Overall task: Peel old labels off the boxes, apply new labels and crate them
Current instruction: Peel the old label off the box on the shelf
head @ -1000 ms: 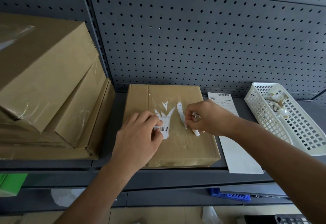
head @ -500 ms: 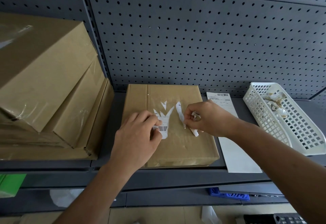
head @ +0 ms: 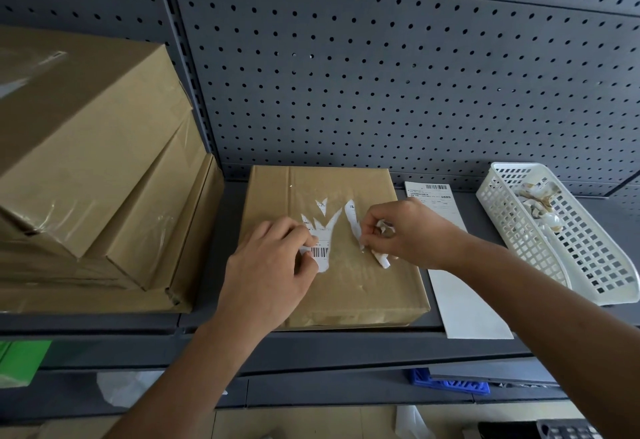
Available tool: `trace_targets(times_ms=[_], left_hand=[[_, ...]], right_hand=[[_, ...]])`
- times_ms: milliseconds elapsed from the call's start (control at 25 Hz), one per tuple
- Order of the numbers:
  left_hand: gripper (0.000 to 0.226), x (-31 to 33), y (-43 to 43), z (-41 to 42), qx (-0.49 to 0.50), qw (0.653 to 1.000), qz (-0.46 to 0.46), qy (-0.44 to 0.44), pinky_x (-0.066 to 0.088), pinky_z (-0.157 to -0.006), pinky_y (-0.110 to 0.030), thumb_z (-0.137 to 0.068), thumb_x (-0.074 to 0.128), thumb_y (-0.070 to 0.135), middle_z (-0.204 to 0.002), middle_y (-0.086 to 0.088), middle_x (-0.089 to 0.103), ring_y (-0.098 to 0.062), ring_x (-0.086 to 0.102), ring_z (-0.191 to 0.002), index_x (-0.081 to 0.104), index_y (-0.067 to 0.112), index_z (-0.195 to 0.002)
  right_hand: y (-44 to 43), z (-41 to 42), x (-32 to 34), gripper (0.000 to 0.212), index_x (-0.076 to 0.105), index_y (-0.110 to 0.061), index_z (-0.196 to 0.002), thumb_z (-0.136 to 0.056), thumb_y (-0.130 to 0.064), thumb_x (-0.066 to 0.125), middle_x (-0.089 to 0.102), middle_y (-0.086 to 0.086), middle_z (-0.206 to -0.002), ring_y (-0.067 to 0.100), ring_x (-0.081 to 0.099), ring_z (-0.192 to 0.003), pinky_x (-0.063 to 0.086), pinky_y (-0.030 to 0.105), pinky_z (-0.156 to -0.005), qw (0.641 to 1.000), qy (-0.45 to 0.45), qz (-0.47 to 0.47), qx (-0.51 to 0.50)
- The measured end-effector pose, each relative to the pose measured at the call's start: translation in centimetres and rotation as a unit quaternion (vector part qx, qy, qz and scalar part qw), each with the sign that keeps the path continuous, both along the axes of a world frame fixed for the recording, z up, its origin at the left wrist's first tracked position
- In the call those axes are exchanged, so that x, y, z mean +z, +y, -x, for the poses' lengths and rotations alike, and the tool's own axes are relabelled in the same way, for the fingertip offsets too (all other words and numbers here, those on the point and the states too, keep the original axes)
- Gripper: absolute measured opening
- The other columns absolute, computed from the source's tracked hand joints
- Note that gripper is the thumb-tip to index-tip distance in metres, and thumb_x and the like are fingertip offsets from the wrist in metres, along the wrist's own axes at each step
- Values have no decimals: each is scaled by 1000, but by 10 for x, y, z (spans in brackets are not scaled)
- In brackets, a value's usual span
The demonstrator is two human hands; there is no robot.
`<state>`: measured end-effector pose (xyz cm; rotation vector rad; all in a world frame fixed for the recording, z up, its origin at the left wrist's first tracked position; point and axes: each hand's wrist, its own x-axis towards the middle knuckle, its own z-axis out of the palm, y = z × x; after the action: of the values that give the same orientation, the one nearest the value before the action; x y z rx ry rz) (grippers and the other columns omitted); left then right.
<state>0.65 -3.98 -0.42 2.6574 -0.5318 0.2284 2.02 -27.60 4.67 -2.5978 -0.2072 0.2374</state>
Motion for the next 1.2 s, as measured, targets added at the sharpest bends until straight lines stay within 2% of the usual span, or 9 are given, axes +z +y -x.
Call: trace_targets(times_ms=[80,160,280,360,480,640,880,1040,1200], left_hand=[[25,1,0,0,1,1000,-3,-3,42,-65,-20,-90,45,40,-113,22,55,-3,48,-105,63,34,-106],[25,0,0,0,2,1000,-4,-3,43,-65,-20,-90,45,40,-114,22,55,-3,48,-105,62,34,-106],[24,0,0,0,2,1000,-4,0,43,-66,-20,-90,45,40,-114,22,55,-3,49,-106,62,34,-107],[25,-1,0,0,1,1000,-2,2,45,-67,-21,-91,45,41,-114,23,54,-3,49,-106,62,35,-108],[26,0,1,0,3,1000,-5,2,44,-67,-20,-91,44,41,-115,23,54,-2,48,-107,62,36,-109],[26,1,-1,0,4,1000,-10,1,41,-67,-19,-90,44,42,-114,23,53,-2,48,-106,61,36,-109],[23,2,0,0,10,1000,-14,4,38,-65,-20,-91,45,41,-113,23,53,-2,47,-106,61,36,-106],[21,3,0,1,11,1000,-14,3,35,-64,-19,-91,47,40,-112,24,52,-1,47,-106,61,37,-106],[22,3,0,1,10,1000,-10,-3,35,-64,-19,-90,47,39,-111,23,53,-2,48,-105,62,36,-106]], right_hand=[[-1,0,2,9,69,-25,-78,-82,-27,77,66,-11,-75,4,60,-67,48,16,-63,1000,16,8,15],[1,-3,1,11,69,-24,-78,-81,-29,77,63,-13,-73,2,57,-68,45,14,-62,999,12,29,23],[5,-5,-2,12,65,-23,-74,-83,-21,73,65,-9,-72,3,56,-55,54,26,-62,1000,-2,14,6],[1,-2,-2,13,65,-24,-74,-84,-19,71,68,-7,-74,3,57,-56,56,28,-64,1000,-7,-2,5],[-4,1,1,5,71,-23,-81,-84,-24,75,68,-9,-77,3,59,-72,48,15,-66,999,-9,-2,46],[1,-2,3,4,70,-17,-89,-88,-19,67,66,-6,-87,8,58,-80,49,25,-74,986,-46,87,136],[12,-5,4,4,59,-15,-86,-87,-14,55,54,-5,-87,18,54,-78,48,32,-67,956,-55,200,208],[13,-8,1,6,56,-10,-79,-77,-4,57,55,-3,-80,18,51,-72,41,25,-59,969,-27,167,180],[7,-7,4,9,62,-14,-79,-83,-5,60,65,-7,-77,10,60,-72,49,24,-64,991,-28,61,119]])
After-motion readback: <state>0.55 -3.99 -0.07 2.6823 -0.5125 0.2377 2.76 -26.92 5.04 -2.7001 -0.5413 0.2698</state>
